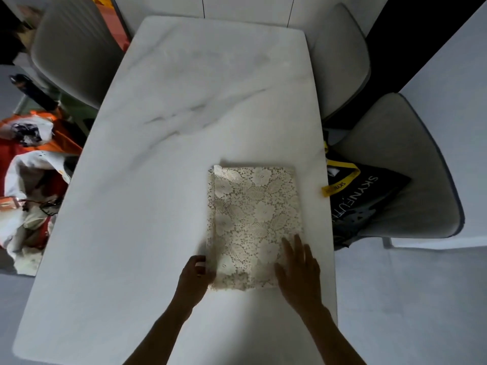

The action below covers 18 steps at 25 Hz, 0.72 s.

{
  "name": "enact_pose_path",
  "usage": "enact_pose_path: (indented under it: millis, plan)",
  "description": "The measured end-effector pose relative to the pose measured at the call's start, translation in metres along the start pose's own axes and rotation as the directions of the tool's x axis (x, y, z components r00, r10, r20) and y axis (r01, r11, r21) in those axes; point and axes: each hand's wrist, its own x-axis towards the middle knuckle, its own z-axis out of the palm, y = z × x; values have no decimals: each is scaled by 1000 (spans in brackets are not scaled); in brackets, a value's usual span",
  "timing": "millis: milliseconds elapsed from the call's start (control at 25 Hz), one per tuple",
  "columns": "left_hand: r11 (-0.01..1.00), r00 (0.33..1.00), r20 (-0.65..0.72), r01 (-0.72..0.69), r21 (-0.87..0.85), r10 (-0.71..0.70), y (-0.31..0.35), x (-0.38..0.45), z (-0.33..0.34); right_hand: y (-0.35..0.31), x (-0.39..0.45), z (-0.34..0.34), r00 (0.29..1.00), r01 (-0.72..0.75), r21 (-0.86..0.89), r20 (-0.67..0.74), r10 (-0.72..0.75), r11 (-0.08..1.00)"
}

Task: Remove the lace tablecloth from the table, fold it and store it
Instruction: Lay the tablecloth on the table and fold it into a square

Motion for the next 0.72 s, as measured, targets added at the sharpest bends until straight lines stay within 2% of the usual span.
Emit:
enact_pose_path:
  millis: [80, 160, 240, 280, 360, 400, 440, 480, 560, 640, 720]
  plan:
    - [1000, 1000, 9, 21, 22, -21, -6, -4, -1, 16, -6, 13, 991, -5, -72, 131, 15, 997]
    - [997, 996, 53, 70, 22, -71, -17, -14, -5, 27, -24, 20, 980, -5, -31, 198, 11, 1000]
    - [990, 987, 80, 140, -11, -139, -29, -22, -10, 33, -35, 19, 988, -30, 125, 152, 11, 992]
    - [988, 987, 68, 148, -34, -145, -30, -25, -9, 35, -35, 17, 996, -66, 279, 73, 47, 958]
    - [994, 998, -22, 54, -94, -56, -24, -24, -4, 38, -23, 4, 968, -221, 585, 34, 248, 781]
    - [996, 997, -71, -41, -83, 35, -17, -20, 0, 41, -15, -1, 942, -296, 671, 88, 323, 680]
    - [990, 987, -95, -138, -41, 133, -8, -13, 3, 44, -7, -4, 930, -341, 692, 149, 337, 636]
    - [976, 973, -78, -215, 31, 217, -2, -4, 6, 45, 0, -8, 930, -358, 682, 204, 305, 638]
    - [952, 965, 34, -261, 162, 259, 7, 13, 7, 44, 6, -17, 934, -352, 683, 306, 187, 640]
    - [991, 983, 155, -114, 64, 103, 13, 23, -5, 46, 7, -27, 911, -393, 755, 398, 110, 525]
    - [993, 957, 285, 81, -90, -52, 8, 24, -25, 54, 3, -31, 873, -469, 828, 487, 20, 308]
